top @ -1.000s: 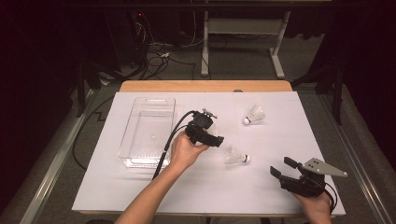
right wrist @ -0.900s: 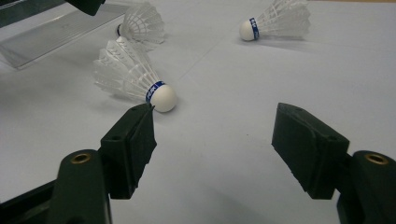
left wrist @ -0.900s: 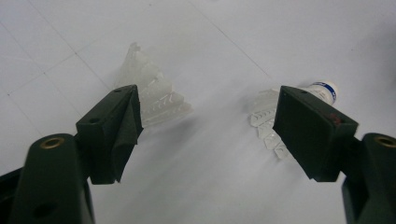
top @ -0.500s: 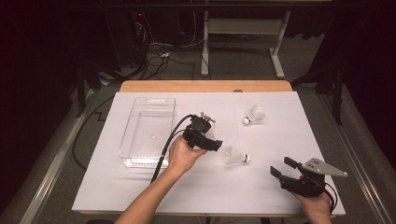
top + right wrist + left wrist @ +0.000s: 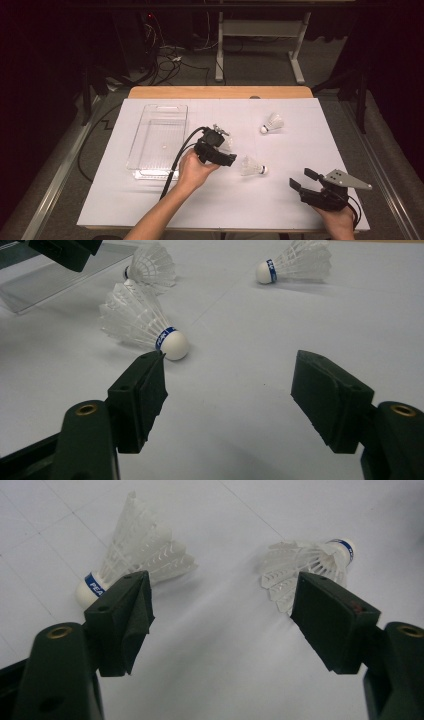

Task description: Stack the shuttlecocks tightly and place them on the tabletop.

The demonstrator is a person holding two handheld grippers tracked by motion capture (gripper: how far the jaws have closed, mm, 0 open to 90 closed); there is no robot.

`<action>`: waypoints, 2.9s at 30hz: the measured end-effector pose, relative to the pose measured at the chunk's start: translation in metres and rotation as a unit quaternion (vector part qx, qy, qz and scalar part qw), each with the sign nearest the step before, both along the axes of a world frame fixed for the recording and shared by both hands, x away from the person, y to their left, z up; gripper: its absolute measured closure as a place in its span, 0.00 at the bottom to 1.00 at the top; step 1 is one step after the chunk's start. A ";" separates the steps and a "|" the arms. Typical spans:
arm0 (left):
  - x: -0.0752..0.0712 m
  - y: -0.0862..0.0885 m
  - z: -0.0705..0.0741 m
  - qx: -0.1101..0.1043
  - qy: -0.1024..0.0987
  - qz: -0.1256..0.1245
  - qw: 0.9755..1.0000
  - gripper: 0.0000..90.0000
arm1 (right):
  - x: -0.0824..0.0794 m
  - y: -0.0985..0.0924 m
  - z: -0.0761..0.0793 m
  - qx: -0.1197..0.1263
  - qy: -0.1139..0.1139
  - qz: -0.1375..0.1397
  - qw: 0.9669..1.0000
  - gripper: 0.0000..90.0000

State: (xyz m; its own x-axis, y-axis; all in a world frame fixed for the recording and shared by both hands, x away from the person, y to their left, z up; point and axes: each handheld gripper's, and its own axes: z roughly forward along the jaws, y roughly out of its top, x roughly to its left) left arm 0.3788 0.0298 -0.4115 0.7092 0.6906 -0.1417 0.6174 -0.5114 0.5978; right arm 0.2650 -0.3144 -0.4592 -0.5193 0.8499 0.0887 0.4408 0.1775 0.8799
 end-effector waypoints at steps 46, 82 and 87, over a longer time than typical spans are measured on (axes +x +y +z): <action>-0.027 0.013 -0.018 -0.004 0.002 0.002 1.000 0.30 | 0.000 0.000 0.000 -0.001 0.001 -0.001 1.000 0.34; -0.050 0.029 -0.028 -0.013 -0.004 0.002 1.000 0.32 | -0.001 0.000 0.000 -0.001 0.001 -0.004 1.000 0.34; -0.053 0.030 -0.029 -0.014 -0.004 0.002 1.000 0.33 | -0.001 0.000 0.000 -0.001 0.000 -0.004 1.000 0.34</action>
State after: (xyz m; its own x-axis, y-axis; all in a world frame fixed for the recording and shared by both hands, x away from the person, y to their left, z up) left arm 0.3261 0.0598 -0.4408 0.7075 0.6894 -0.1553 0.6145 -0.4918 0.6169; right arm 0.2641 -0.3148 -0.4592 -0.5121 0.8545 0.0872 0.4428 0.1756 0.8793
